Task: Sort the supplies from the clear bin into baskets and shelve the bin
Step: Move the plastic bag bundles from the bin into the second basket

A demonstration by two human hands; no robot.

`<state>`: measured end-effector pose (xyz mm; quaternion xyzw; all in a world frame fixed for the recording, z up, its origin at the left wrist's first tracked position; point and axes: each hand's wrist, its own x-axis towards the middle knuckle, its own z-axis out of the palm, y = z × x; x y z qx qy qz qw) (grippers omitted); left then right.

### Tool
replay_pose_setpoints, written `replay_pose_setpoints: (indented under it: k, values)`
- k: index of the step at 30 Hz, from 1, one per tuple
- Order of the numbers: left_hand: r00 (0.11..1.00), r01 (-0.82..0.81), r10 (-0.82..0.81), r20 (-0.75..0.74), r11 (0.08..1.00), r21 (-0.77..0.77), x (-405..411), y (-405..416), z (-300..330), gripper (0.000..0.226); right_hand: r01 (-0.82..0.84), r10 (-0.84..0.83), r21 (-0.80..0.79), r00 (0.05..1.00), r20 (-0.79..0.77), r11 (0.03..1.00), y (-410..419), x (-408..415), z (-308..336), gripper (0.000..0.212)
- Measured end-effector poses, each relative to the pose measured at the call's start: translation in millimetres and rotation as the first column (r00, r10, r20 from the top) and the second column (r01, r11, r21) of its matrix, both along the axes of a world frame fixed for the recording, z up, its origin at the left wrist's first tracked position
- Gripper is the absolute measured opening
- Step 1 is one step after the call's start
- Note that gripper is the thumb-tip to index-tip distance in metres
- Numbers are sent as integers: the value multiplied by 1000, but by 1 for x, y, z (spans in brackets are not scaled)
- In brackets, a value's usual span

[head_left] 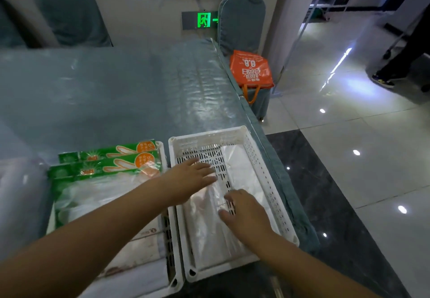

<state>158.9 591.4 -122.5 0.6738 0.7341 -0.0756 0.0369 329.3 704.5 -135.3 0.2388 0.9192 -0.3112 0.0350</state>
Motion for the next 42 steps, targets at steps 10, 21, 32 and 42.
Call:
replay_pose_setpoints:
  k: [10, 21, 32, 42]
  values:
    - [855, -444, 514, -65, 792, 419, -8, -136, 133, 44, -347, 391, 189, 869, -304, 919, -67, -108, 96, 11]
    - [534, -740, 845, -34, 487, 465, 2, -393, 199, 27, -594, 587, 167, 636, -501, 787, -242, -167, 171, 13]
    - [489, -810, 871, -46, 473, 347, -69, -600, 166, 37, -725, 772, 269, 613, -168, 634, -466, -293, 152, 12]
    - [590, -784, 799, 113, 534, 317, -101, -638, 121, 31, -760, 548, 88, 538, 640, 643, -537, -328, 24, 61]
